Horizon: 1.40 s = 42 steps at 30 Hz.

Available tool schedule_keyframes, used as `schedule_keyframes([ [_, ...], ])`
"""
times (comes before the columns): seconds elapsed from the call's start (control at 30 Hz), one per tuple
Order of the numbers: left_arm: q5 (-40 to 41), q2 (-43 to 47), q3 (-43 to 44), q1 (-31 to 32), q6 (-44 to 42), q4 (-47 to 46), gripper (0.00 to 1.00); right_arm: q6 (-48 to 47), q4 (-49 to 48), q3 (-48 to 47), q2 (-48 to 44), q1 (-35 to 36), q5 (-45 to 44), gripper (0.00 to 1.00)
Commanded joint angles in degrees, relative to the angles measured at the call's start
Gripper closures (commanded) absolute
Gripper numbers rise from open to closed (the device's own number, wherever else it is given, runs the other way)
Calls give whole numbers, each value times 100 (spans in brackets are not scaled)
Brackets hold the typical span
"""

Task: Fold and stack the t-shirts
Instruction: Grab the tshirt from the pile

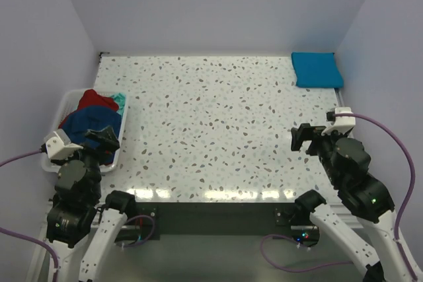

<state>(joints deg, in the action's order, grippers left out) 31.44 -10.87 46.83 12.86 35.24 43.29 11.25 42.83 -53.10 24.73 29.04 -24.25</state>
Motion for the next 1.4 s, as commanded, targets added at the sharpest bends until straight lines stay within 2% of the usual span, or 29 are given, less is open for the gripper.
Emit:
schedule_keyframes([
  [0.0, 38, -126, 142, -21, 263, 118, 0, -96, -240, -7, 40, 102, 87, 2],
  [0.2, 222, -476, 116, -21, 422, 224, 0, 141, -275, 159, -30, 234, 210, 2],
  [0.3, 371, -941, 142, -21, 422, 189, 0, 246, -328, 282, -65, 252, 377, 2],
  [0.4, 284, -1679, 142, -21, 238, -21, 0, 290, -363, 318, -39, 252, 588, 1],
  [0.5, -137, -2689, 116, -21, -149, -496, 0, 282, -380, 327, -82, 322, 754, 2],
  [0.53, -217, -3292, 151, -21, -176, -566, 0, 273, -398, 353, -109, 357, 781, 2],
  [0.7, 124, -5070, 817, -21, -88, -532, 0, 238, -337, 485, -267, 392, 852, 2],
  [0.83, 853, -5652, 1214, -265, -158, -707, 2, 176, -258, 494, -293, 453, 834, 2],
  [1.03, 864, -6242, 1584, -1214, -1, -647, 2, 80, -222, 520, -346, 498, 721, 2],
  [1.2, 767, -6418, 1268, -1752, 184, -444, 2, 27, -214, 546, -364, 542, 501, 2],
  [1.37, 653, -6322, 618, -2147, 202, -734, 4, -8, -187, 634, -425, 559, 334, 2],
])
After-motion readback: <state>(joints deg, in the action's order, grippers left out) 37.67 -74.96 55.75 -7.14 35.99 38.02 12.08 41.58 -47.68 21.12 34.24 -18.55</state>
